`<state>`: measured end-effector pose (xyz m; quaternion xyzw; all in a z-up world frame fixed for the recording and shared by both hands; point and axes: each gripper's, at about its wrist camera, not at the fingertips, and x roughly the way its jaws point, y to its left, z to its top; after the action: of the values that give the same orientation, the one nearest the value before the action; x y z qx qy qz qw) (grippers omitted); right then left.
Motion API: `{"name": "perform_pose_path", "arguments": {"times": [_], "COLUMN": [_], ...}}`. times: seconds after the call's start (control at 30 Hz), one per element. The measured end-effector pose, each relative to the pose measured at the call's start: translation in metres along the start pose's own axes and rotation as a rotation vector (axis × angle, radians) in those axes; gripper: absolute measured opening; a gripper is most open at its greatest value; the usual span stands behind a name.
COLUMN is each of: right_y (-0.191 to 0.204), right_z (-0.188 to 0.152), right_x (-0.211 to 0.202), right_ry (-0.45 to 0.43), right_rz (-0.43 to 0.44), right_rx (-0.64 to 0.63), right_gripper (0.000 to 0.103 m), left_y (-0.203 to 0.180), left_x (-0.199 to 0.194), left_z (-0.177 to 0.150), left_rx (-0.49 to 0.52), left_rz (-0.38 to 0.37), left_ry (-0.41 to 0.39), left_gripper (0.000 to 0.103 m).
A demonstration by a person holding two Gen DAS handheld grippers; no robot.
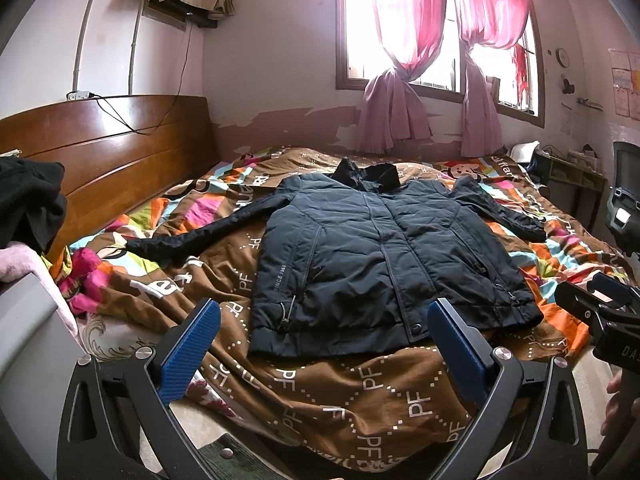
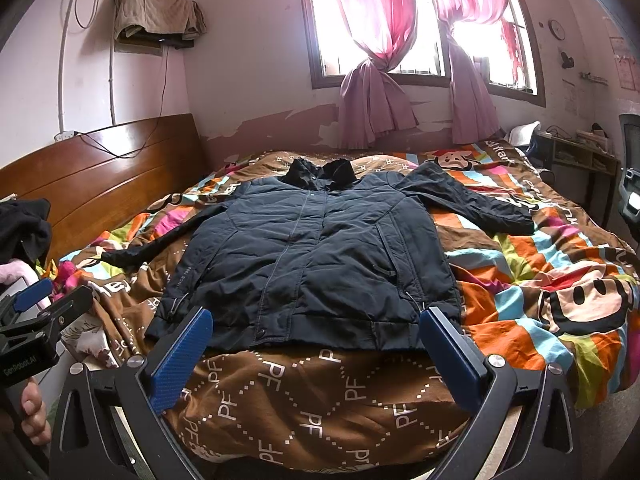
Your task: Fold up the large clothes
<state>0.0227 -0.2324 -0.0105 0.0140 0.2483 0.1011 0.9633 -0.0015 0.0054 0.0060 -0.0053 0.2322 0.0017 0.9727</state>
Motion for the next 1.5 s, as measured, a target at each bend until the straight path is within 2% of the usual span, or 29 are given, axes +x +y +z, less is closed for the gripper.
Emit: {"name": "perform_pose_path", "arguments": {"times": [1.27, 1.5], "right_y": [-0.0003, -0.0020], "right_z": [-0.0006, -0.0005], "right_x": [0.0008, 0.0028], "right_ry": [-0.002, 0.006], "right_rz": [0.001, 0.003], "right_rx": [0.003, 0.006], "right_gripper": [0.103, 0.103], "left_y": [-0.0009, 0.0048], "left_x": [-0.0015, 0.0026], "left_z": [-0.0007, 0.0036], "left_rx": [0.006, 0.004], "left_rz": [0.004, 0.012], "left_ry": [-0.009, 0.008], "left_gripper": [0.101, 0.101]}}
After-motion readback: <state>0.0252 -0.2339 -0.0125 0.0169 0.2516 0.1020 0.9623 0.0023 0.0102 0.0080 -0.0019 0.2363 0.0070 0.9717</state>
